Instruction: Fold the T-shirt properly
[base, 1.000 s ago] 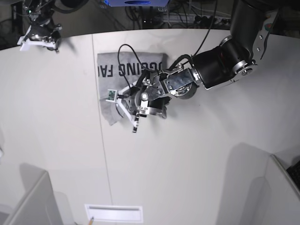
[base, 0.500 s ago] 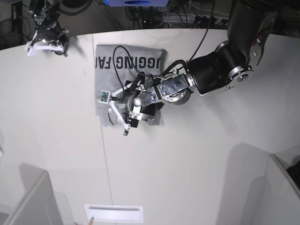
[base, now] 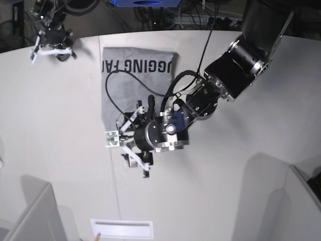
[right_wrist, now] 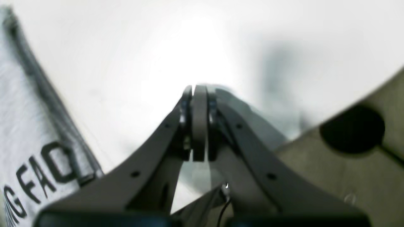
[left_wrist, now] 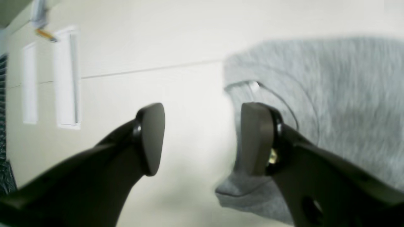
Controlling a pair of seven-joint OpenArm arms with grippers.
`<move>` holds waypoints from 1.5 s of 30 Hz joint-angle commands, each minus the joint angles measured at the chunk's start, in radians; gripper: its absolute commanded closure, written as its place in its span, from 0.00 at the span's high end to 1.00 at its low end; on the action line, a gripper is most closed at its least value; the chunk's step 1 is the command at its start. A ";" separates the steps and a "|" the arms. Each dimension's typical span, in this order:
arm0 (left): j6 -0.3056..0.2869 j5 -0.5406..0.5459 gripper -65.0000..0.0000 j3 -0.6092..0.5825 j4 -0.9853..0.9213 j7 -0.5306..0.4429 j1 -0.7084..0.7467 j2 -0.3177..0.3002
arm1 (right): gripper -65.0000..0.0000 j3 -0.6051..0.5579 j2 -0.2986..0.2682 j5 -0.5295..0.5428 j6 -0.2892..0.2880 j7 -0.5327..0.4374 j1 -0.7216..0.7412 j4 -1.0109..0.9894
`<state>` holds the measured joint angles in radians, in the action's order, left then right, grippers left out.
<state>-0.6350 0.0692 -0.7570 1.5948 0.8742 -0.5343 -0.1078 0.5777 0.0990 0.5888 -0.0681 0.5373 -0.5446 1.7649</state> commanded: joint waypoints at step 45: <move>0.005 -0.282 0.00 0.630 -0.080 -1.295 1.428 -0.352 | 0.00 -0.100 -0.020 -0.089 -0.217 -0.219 -0.509 -0.129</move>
<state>-0.6201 -0.2211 -0.1219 1.5013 -0.4007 0.8749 -0.4576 0.4690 0.0898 0.4946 -0.2909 0.3401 -1.0325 1.6238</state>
